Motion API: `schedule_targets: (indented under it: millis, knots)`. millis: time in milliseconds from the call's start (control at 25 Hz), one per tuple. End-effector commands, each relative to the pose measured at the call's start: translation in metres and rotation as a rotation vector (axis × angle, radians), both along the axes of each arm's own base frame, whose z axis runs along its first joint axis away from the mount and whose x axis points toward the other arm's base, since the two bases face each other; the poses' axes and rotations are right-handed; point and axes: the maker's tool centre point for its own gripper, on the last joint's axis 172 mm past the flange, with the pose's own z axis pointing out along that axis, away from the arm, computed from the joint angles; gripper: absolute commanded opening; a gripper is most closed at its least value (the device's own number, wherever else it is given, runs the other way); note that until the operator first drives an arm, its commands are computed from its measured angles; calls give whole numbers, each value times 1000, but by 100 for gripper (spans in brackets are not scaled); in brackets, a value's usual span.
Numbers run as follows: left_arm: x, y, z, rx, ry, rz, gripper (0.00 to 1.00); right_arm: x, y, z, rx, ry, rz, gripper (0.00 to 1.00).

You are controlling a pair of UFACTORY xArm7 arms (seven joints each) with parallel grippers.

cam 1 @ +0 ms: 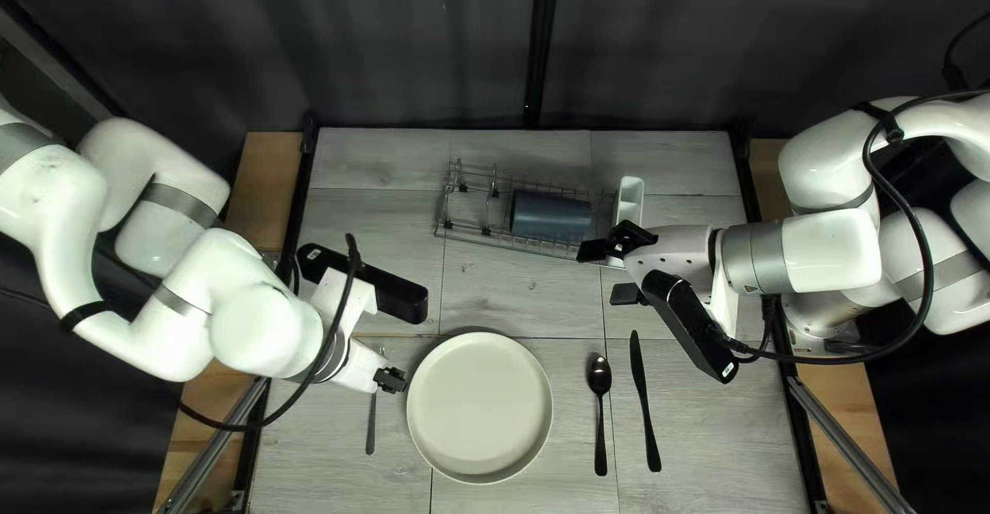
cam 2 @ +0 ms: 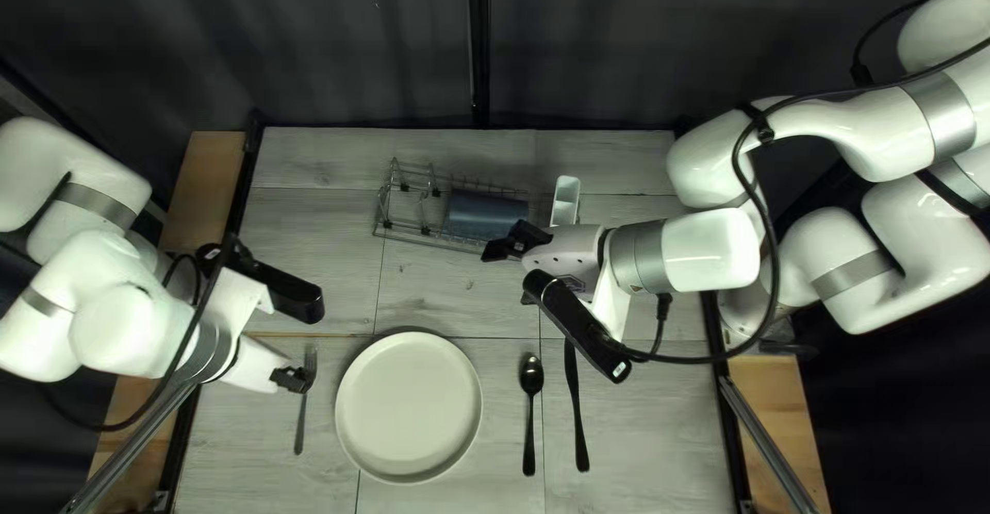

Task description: Pick up and place plate onto table. Place down one fork to the left of the plate. Place spoon and knife to the right of the plate. Place cup above the knife and spoon

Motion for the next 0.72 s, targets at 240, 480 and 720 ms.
schedule_targets:
  millis: [240, 480, 720]
  knots:
    - [-34, 63, 60, -51, 80, -379, 100, 0, 0, 0, 0, 0, 0, 100]
    - [-53, 90, 86, -38, 69, -516, 100, 0, 0, 0, 0, 0, 0, 100]
    - [-53, 90, 86, -38, 69, -516, 100, 0, 0, 0, 0, 0, 0, 100]
